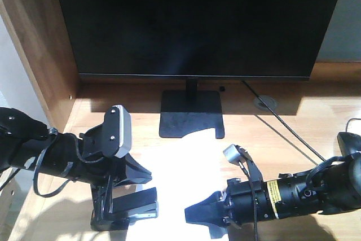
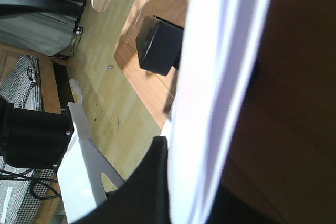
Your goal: Grab stapler and paper to desk for stapling
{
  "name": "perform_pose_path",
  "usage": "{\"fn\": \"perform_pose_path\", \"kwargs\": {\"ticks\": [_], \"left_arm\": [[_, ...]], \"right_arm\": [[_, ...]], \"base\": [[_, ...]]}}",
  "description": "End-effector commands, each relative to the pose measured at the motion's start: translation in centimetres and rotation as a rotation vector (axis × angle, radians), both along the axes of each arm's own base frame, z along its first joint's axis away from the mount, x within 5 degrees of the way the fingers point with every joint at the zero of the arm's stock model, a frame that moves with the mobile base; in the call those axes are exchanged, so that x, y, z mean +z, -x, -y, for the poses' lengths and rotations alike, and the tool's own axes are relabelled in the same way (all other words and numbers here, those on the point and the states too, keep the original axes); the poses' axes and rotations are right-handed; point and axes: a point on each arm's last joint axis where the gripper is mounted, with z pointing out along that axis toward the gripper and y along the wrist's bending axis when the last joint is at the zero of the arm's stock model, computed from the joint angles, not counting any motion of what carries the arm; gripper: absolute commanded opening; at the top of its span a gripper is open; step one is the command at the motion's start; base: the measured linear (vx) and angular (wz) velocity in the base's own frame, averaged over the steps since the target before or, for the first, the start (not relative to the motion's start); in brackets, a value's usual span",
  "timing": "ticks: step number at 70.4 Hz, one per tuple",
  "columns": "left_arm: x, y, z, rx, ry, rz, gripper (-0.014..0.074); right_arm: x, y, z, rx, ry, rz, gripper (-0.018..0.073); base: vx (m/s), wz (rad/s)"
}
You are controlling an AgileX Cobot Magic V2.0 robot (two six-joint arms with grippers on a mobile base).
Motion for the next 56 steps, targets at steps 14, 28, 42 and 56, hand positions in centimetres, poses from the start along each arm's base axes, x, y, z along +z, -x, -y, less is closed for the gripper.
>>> {"fn": "perform_pose_path", "kwargs": {"ticks": [14,28,42,56], "left_arm": [[2.02,0.40,0.35,0.009,0.067,0.022,-0.0006],[2.05,0.55,0.41,-0.005,0.075,0.012,-0.0006],[2.07,0.60,0.43,-0.010,0.077,0.009,-0.0006],[2.07,0.60,0.43,-0.010,0.077,0.009,-0.0006]], "right_arm": [[1.66,-0.33,-0.38,0.005,-0.089,0.046,0.0071],[1.76,-0.65,-0.39,-0.034,-0.100,0.044,0.0267],[1.52,-1.01,-0.25,-0.077,-0.070,0.045,0.0484],[1.27,-1.17,-0.10,-0.088,-0.031,0.058,0.0525]], "base": [[0.00,0.00],[0.00,0.00],[0.00,0.00],[0.00,0.00]]}}
